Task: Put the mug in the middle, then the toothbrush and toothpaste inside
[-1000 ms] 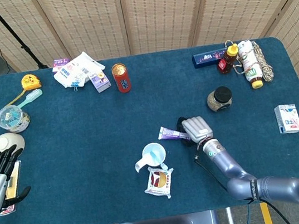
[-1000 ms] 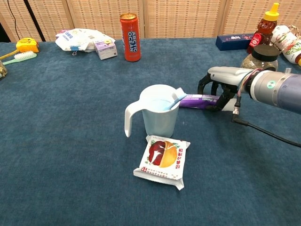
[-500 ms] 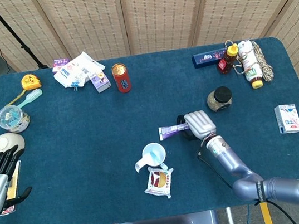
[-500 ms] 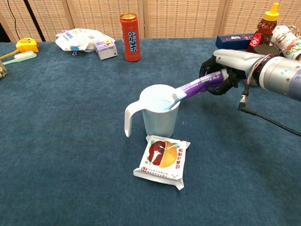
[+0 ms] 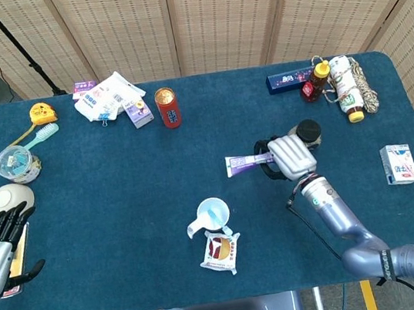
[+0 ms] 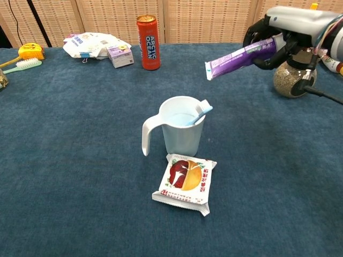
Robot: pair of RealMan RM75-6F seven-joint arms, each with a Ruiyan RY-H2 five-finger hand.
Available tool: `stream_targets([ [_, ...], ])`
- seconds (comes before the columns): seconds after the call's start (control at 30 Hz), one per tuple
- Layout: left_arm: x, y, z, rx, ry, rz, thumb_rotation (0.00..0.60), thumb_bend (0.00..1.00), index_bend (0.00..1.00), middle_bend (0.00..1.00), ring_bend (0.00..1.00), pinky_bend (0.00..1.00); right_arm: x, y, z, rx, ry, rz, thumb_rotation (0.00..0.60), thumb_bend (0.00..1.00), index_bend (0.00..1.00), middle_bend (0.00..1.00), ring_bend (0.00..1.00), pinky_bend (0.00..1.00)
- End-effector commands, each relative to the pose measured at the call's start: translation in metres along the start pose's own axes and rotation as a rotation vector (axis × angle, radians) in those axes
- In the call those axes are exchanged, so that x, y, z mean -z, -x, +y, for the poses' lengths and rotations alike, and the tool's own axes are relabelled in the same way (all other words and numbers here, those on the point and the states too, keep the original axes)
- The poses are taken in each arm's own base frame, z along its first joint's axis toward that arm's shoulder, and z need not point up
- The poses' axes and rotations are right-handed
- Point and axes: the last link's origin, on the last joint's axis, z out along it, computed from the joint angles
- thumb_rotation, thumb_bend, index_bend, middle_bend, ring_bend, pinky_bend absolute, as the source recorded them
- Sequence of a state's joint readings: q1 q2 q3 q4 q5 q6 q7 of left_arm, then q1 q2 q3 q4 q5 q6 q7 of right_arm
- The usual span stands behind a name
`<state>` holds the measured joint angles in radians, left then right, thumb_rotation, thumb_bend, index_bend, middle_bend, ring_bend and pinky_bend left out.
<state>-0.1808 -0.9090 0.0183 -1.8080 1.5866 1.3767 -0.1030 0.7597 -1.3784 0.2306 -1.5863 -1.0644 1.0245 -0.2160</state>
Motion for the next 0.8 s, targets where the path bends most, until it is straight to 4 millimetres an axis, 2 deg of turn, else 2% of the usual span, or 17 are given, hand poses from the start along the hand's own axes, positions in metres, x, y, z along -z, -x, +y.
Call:
stream_targets([
  [0.03, 0.000, 0.000, 0.000, 0.000, -0.001, -0.002, 0.600, 0.22, 0.00, 0.00, 0.00, 0.00, 0.018, -0.034, -0.004, 0.085, -0.050, 0.059, 0.600, 0.61, 0.56, 0.52, 0.44, 0.70],
  [0.17, -0.001, 0.000, 0.000, 0.003, 0.001, -0.004, 0.600, 0.22, 0.00, 0.00, 0.00, 0.00, 0.033, -0.048, -0.012, 0.172, -0.093, 0.067, 0.600, 0.62, 0.56, 0.52, 0.44, 0.70],
  [0.37, 0.000, -0.001, 0.000, 0.005, -0.002, 0.000, 0.600, 0.22, 0.00, 0.00, 0.00, 0.00, 0.048, -0.054, -0.022, 0.258, -0.124, 0.058, 0.600, 0.62, 0.57, 0.52, 0.44, 0.70],
  [0.47, 0.000, -0.001, 0.000, 0.005, -0.003, -0.002, 0.600, 0.22, 0.00, 0.00, 0.00, 0.00, 0.056, -0.051, -0.027, 0.278, -0.130, 0.041, 0.600, 0.63, 0.57, 0.53, 0.44, 0.70],
  [0.67, -0.002, -0.001, 0.000, 0.008, -0.002, 0.000, 0.600, 0.22, 0.00, 0.00, 0.00, 0.00, 0.073, -0.037, -0.051, 0.386, -0.186, 0.001, 0.600, 0.64, 0.58, 0.53, 0.44, 0.70],
  [0.8, -0.002, -0.002, -0.001, 0.012, -0.004, 0.003, 0.600, 0.22, 0.00, 0.00, 0.00, 0.00, 0.076, -0.029, -0.068, 0.433, -0.233, -0.001, 0.600, 0.64, 0.58, 0.53, 0.44, 0.70],
])
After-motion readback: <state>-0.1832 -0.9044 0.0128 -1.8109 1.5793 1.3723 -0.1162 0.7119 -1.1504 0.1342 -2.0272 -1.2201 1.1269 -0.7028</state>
